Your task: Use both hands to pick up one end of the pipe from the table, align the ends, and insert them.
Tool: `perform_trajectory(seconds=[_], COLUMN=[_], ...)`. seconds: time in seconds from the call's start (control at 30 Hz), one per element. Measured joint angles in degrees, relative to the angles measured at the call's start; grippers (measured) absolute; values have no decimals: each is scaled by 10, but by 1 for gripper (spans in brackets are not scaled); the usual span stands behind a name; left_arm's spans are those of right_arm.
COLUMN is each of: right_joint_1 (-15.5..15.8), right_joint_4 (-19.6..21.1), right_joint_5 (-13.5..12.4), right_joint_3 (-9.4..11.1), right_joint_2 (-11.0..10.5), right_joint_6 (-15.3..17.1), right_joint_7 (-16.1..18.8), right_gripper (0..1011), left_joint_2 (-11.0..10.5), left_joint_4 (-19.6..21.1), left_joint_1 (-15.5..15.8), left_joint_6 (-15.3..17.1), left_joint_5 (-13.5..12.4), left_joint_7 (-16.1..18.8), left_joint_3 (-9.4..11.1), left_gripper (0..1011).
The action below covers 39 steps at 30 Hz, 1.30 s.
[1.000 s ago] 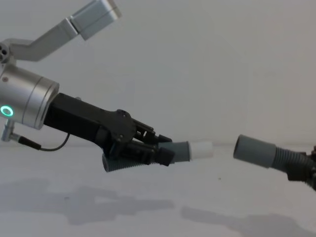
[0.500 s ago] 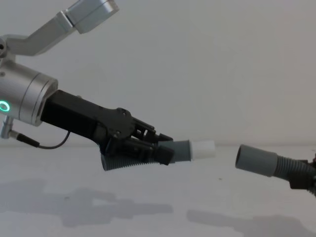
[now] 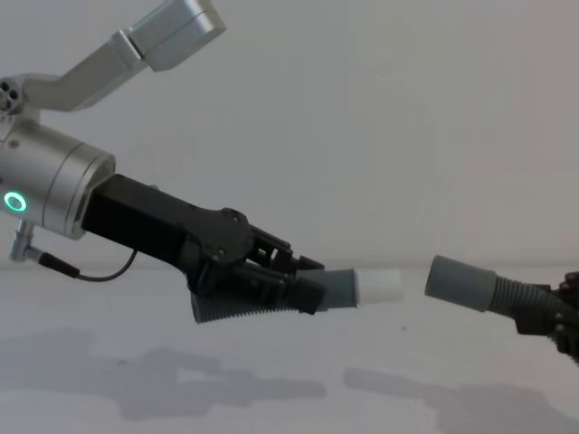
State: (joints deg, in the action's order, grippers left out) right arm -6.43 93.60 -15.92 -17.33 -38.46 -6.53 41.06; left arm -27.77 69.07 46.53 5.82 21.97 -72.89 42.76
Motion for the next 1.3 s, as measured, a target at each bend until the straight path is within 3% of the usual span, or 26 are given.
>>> perform_trajectory(seconds=[0.7, 1.3], right_joint_1=[-8, -12], right_joint_4=[-13, -20], right_joint_5=[9, 11], right_joint_3=[-11, -22], right_joint_2=[-4, -23], right_joint_6=[-20, -41], right_joint_7=[-12, -3], right_gripper=[157, 157], left_joint_2=[10, 3], left_joint_4=[-20, -6], left_joint_1=[15, 31], left_joint_6=[-8, 3], left_joint_5=[1, -21], left_joint_7=[-4, 14], left_joint_3=[16, 37], left_gripper=[349, 349])
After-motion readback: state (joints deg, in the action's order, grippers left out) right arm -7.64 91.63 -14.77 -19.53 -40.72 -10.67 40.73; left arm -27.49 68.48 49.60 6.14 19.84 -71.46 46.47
